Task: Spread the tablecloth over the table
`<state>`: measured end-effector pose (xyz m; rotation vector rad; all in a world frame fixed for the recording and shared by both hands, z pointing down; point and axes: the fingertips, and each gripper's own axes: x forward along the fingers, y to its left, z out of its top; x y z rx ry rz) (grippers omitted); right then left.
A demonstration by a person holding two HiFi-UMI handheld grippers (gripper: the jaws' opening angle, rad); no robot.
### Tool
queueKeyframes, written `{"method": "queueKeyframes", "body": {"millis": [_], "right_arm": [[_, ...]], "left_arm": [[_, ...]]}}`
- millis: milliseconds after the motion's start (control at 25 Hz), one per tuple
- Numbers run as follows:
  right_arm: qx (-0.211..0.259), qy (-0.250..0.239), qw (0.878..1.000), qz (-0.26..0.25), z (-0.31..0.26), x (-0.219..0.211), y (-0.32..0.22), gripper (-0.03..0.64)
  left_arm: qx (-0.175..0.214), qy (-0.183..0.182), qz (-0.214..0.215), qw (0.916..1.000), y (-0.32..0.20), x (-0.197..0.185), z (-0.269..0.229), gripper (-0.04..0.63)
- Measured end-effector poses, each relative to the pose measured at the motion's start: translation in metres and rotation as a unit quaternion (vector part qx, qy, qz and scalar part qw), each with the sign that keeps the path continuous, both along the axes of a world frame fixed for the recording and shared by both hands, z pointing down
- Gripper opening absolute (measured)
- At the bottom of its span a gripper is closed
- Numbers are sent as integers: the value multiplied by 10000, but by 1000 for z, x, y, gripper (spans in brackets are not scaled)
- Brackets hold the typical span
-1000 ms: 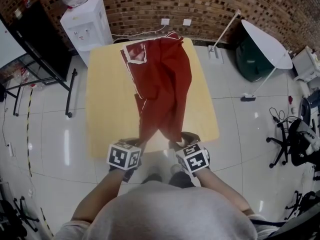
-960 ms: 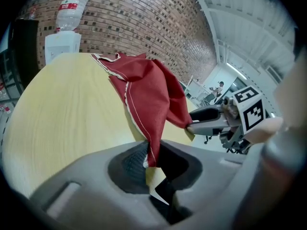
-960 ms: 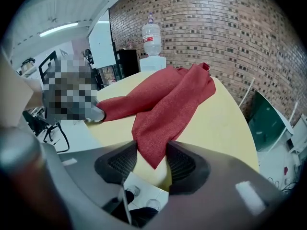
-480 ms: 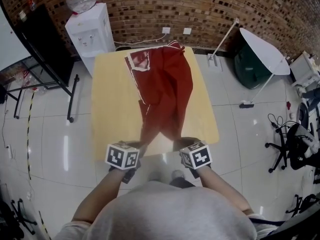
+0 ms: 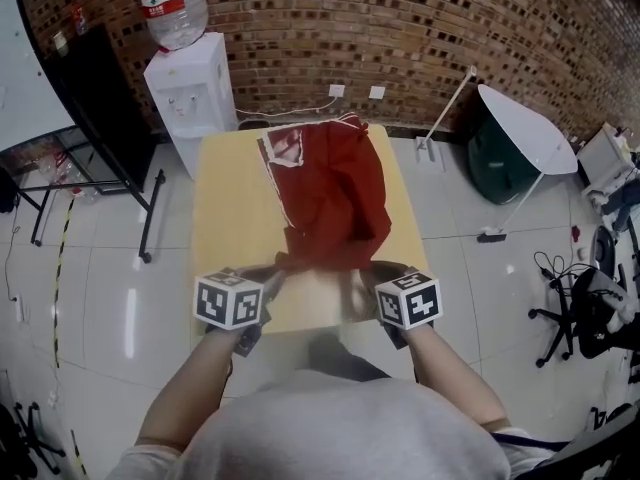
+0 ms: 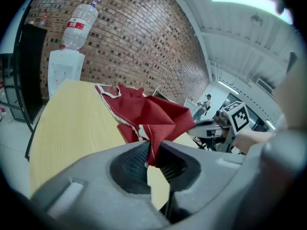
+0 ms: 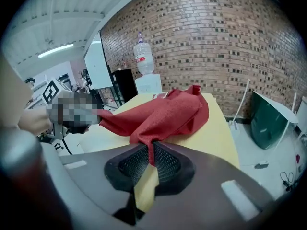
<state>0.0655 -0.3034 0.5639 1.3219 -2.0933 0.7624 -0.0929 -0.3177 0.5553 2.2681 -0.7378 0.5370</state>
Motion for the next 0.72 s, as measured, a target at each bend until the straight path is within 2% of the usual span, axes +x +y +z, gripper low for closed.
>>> {"method": "queueKeyframes", "body": {"millis": [360, 720], "right_arm": [[782, -27, 9967, -210, -79, 23, -136, 28], [1364, -234, 9901, -218, -155, 44, -297, 26]], "left_arm": [[810, -117, -511, 9953, -122, -8, -84, 25], [1338, -422, -932, 9857, -270, -15, -140, 25]]}}
